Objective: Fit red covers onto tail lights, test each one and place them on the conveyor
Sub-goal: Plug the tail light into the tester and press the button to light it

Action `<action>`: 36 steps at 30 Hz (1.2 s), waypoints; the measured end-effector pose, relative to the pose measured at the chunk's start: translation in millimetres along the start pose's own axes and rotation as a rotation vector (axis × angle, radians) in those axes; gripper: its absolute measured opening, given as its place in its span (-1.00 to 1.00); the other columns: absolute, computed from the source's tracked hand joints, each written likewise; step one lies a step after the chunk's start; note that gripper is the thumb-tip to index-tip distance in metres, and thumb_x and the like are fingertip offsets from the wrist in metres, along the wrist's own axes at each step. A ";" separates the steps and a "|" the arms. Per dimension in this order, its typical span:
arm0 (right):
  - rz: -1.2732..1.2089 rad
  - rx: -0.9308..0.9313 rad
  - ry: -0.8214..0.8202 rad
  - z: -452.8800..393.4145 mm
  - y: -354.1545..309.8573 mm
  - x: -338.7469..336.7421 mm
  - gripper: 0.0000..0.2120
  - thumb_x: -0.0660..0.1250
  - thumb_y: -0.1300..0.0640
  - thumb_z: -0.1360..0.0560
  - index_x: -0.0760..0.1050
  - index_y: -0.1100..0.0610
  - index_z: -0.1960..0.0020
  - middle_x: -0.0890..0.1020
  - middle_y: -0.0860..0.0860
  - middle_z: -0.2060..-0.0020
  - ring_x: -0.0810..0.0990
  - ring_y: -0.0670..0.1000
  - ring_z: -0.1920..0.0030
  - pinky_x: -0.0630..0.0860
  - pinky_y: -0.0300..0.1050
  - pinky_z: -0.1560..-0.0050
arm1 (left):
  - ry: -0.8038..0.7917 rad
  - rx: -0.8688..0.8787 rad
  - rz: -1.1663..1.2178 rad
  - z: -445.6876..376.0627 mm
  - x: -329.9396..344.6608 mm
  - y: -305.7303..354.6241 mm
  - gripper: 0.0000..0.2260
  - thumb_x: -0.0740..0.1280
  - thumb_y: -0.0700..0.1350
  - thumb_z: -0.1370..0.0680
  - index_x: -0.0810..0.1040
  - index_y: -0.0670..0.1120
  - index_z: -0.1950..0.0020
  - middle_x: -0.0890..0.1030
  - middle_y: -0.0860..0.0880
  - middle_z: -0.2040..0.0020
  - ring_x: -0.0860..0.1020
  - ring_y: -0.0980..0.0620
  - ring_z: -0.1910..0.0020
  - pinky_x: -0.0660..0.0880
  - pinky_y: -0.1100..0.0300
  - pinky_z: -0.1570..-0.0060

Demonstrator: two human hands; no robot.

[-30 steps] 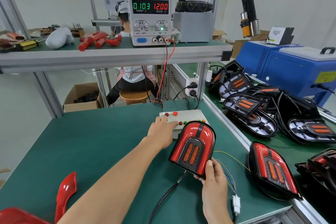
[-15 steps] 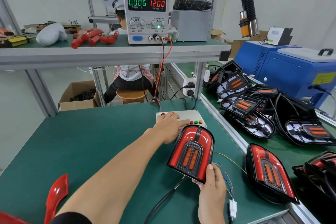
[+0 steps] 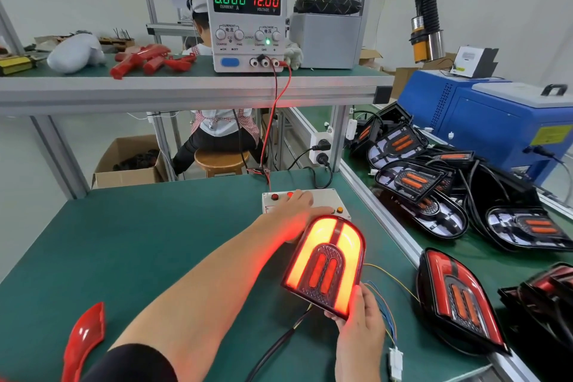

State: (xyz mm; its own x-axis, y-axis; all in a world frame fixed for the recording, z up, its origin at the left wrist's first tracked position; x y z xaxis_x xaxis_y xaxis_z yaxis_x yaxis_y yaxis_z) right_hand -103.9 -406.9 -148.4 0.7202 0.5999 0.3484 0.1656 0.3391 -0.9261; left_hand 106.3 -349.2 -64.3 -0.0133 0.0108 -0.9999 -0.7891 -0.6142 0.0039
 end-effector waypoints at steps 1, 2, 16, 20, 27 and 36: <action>-0.002 -0.002 0.006 -0.3 -0.2 -0.5 -0.80 0.16 0.21 -0.69 0.56 0.12 -0.06 0.69 0.02 0.34 0.63 -0.05 0.39 0.57 -0.21 0.44 | 0.012 0.005 -0.002 -1.5 0.5 -0.5 -0.32 0.33 -0.19 -0.62 0.14 0.30 -0.60 0.34 -0.14 -0.35 0.26 -0.17 -0.39 0.25 -0.15 -0.35; -0.002 -0.004 0.010 -0.4 -0.8 -0.7 -0.79 0.15 0.20 -0.70 0.56 0.10 -0.04 0.69 0.02 0.34 0.64 -0.07 0.40 0.57 -0.21 0.45 | 0.022 0.006 -0.005 -3.0 1.2 -1.0 -0.35 0.30 -0.18 -0.63 0.15 0.30 -0.60 0.34 -0.14 -0.35 0.26 -0.17 -0.39 0.26 -0.15 -0.35; 0.019 0.007 0.015 3.0 -0.1 1.3 -0.78 0.17 0.16 -0.70 0.59 0.01 -0.07 0.73 0.00 0.25 0.67 -0.09 0.30 0.61 -0.22 0.36 | 0.030 0.011 -0.005 -5.7 4.5 -3.0 -0.34 0.34 -0.09 -0.63 0.11 0.29 -0.61 0.30 -0.12 -0.38 0.26 -0.14 -0.40 0.23 -0.14 -0.39; 0.021 0.009 0.022 1.4 -0.6 0.3 -0.78 0.16 0.18 -0.70 0.58 0.03 -0.08 0.72 -0.02 0.29 0.66 -0.12 0.34 0.59 -0.24 0.38 | 0.045 -0.006 0.008 -7.8 9.5 -4.4 -0.42 0.27 -0.07 -0.66 0.14 0.33 -0.59 0.30 -0.11 -0.37 0.25 -0.15 -0.40 0.23 -0.15 -0.37; 0.006 0.037 0.016 1.6 2.5 0.9 -0.78 0.16 0.15 -0.70 0.58 0.09 -0.16 0.73 0.01 0.19 0.70 -0.11 0.24 0.61 -0.23 0.33 | 0.077 -0.008 0.055 -7.3 13.2 -11.0 -0.32 0.31 -0.13 -0.63 0.03 0.45 -0.50 0.28 -0.08 -0.36 0.25 -0.17 -0.38 0.25 -0.20 -0.37; -0.009 0.060 0.024 2.8 3.0 0.6 -0.78 0.16 0.13 -0.70 0.58 -0.01 -0.10 0.75 0.00 0.14 0.72 -0.12 0.18 0.63 -0.26 0.26 | 0.091 -0.006 0.053 -11.4 16.3 -11.8 -0.30 0.36 -0.06 -0.61 0.03 0.44 -0.52 0.28 -0.10 -0.39 0.22 -0.16 -0.39 0.22 -0.17 -0.35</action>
State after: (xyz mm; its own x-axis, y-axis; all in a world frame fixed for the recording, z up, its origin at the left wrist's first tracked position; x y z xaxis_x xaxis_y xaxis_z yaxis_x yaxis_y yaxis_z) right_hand -104.8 -403.5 -150.5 0.7349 0.5794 0.3525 0.1322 0.3874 -0.9124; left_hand 122.4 -350.8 -80.9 0.0012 -0.0933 -0.9956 -0.7851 -0.6167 0.0568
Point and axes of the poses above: each hand's wrist, its own z-axis away from the middle knuckle, its own x-axis out of the palm, y = z × x, the point moved 10 cm from there along -z, towards the middle knuckle
